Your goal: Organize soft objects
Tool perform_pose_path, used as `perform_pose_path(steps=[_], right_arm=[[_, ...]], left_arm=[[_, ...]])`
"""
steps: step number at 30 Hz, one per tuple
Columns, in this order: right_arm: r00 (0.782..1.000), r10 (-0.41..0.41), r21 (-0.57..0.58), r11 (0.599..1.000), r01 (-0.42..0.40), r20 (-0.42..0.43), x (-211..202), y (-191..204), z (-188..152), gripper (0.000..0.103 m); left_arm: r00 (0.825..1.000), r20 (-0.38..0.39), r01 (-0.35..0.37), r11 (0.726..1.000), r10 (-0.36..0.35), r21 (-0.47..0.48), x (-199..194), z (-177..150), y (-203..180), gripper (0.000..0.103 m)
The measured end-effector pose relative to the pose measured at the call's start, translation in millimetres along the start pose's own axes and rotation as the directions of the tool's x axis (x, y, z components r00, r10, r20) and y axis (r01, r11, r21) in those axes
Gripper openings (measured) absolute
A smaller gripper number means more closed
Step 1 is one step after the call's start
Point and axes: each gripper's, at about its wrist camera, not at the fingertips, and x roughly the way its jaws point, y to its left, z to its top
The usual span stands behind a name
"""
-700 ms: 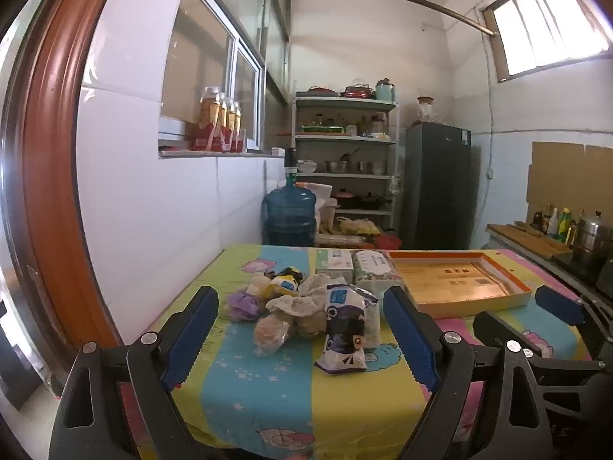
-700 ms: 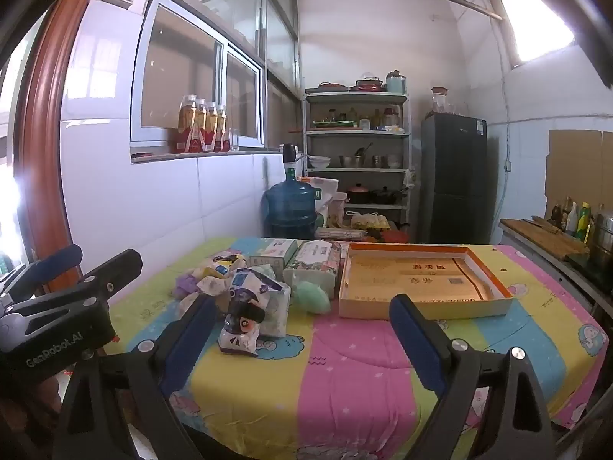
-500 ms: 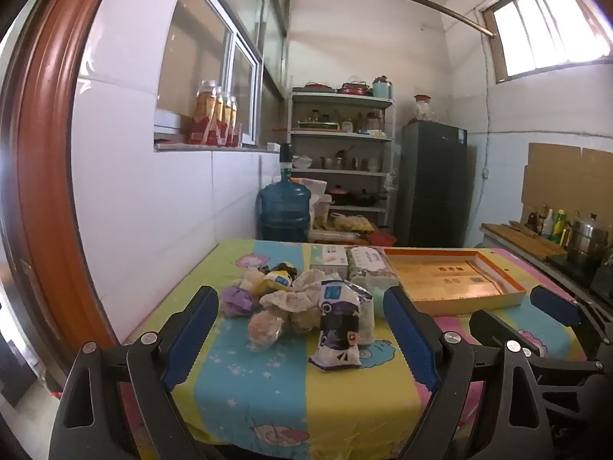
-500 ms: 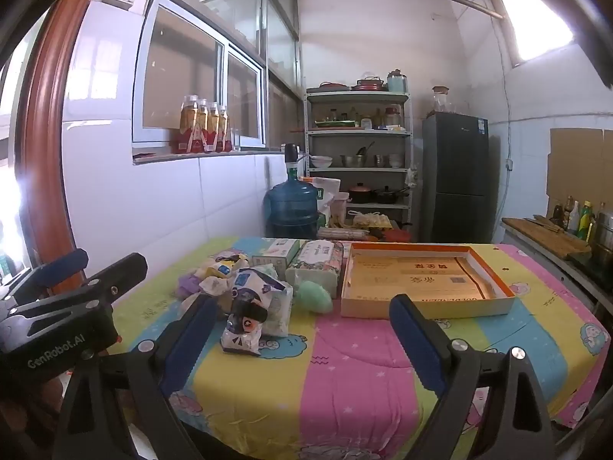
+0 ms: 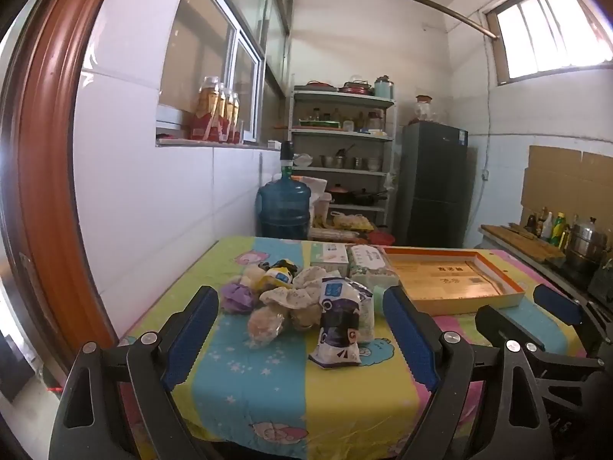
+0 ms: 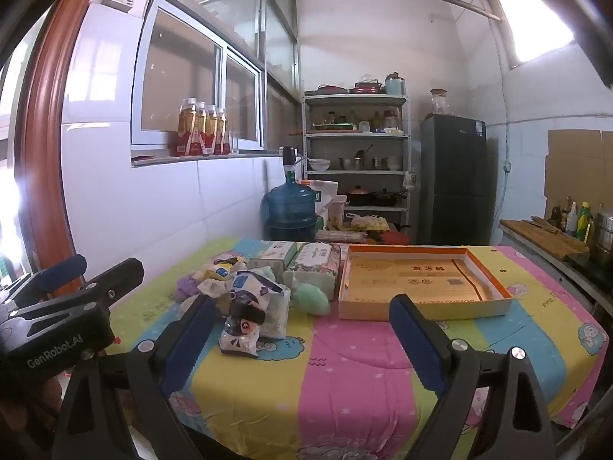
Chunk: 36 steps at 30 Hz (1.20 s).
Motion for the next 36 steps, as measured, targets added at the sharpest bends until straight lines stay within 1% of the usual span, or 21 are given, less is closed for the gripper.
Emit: perform_pose_path(steps=[15, 36], right_arm=[[1.0, -0.013, -0.007, 1.0, 0.013, 0.018, -3.0, 1.3, 4.4, 0.093], [1.0, -0.01, -0.008, 1.0, 0.011, 0.022, -6.0, 2.6, 6.3, 0.093]], left_arm=[[1.0, 0.003, 0.004, 1.0, -0.004, -0.003, -1.3, 0.1, 2.1, 0.089], [1.0, 0.003, 0.004, 1.0, -0.004, -0.003, -5.9, -1.6, 1.4, 0.089]])
